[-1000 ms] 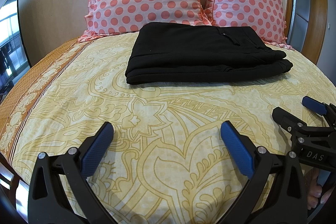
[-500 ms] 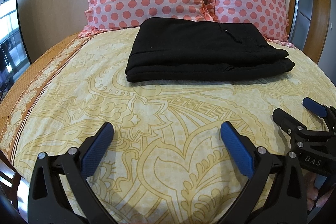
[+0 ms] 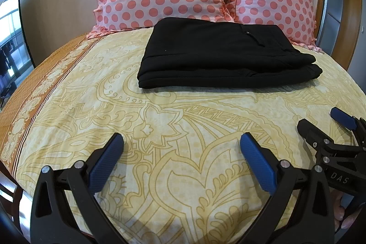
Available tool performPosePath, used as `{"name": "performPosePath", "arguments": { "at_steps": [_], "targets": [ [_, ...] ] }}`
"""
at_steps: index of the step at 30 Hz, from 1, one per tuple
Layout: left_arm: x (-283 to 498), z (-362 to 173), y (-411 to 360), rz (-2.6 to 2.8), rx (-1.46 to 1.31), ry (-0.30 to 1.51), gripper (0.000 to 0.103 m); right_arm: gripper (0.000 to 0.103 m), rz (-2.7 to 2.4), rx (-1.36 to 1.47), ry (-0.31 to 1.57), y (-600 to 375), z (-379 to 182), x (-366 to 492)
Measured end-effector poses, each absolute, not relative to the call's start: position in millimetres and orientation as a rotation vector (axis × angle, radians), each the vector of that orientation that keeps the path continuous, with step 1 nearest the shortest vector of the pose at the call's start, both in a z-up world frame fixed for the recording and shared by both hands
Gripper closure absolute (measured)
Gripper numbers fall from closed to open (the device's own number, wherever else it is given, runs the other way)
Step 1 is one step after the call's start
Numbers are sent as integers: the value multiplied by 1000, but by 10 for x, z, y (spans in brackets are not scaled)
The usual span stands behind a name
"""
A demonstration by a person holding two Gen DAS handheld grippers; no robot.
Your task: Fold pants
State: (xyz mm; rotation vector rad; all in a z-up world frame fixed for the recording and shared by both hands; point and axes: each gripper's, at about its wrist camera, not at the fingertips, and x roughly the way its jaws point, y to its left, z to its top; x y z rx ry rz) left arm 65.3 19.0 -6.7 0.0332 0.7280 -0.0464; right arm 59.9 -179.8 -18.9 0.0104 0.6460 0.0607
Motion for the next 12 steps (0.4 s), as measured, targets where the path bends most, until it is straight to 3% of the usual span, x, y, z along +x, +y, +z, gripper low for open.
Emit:
{"name": "performPosePath", "arguments": {
  "at_steps": [12],
  "targets": [
    [665, -64, 198, -47, 35, 727, 2, 1, 61, 10, 646, -1797, -191, 598]
  ]
}}
